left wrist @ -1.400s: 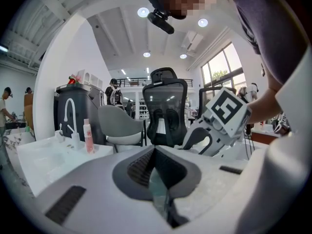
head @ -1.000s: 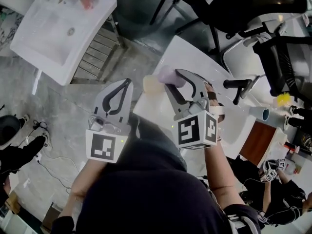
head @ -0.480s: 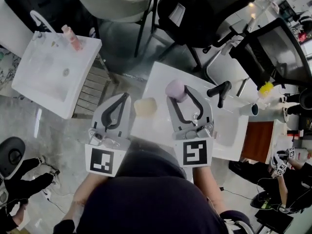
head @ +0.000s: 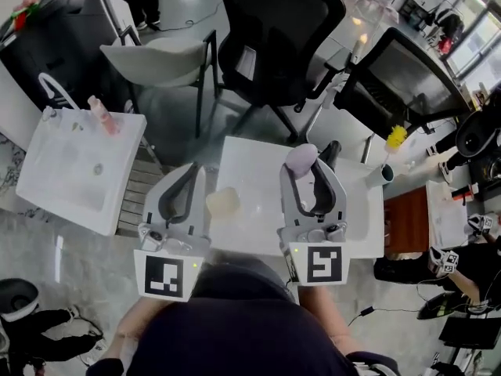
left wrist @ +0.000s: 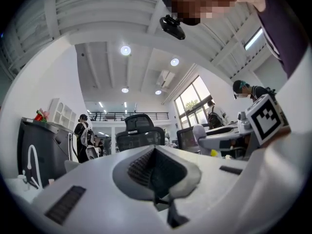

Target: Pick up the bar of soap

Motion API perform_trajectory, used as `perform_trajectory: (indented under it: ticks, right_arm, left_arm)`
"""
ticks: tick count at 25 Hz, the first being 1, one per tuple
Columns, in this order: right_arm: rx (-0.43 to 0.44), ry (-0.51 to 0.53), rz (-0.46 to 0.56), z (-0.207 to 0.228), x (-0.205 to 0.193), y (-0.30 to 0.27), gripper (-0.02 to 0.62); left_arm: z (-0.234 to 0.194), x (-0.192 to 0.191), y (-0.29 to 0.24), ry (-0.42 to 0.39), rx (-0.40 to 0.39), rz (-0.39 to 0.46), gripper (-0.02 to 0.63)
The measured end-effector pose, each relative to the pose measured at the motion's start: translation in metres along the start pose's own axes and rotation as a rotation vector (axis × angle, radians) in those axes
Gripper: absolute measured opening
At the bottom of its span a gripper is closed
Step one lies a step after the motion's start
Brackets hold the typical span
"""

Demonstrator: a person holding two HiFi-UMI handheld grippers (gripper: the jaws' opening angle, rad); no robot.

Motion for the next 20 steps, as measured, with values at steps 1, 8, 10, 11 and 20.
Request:
perform_trajectory:
  ticks: [1, 8, 10, 11, 20]
  right_arm:
    - [-0.023, -0.009, 0.024, 0.002, 0.003, 0.002, 0.192]
    - [-0.113, -0.026, 0.073, 0.002, 0.013, 0.025, 0.192]
    - [-0.126, -0.006, 0.077, -0.002, 0.015, 0.031, 0.192]
    - [-0.131, 0.002, 0.077, -0.003, 0.015, 0.033, 0.192]
    - [-0.139, 0.015, 0.077, -0.015, 0.020, 0.040, 0.192]
  left_arm:
    - [0.000, 0.004, -0.001, -0.002, -0.007, 0.010, 0.000]
    - [0.001, 0.011, 0.009, 0.010, -0.030, 0.037, 0.000]
    - [0.000, 0.008, 0.011, 0.023, -0.027, 0.034, 0.000]
    - [-0.001, 0.008, 0.012, 0.029, -0.028, 0.032, 0.000]
    - [-0.010, 0.007, 0.021, 0.036, -0.043, 0.023, 0.000]
Point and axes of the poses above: the fingertips, and each gripper's own axes: y backward along the fingers, z to its right, x out of its top, the point moved 10 cm from there along y, backward along the fingers, and after that the axes turned 5 degrees about -x, right-handed, at the moved point
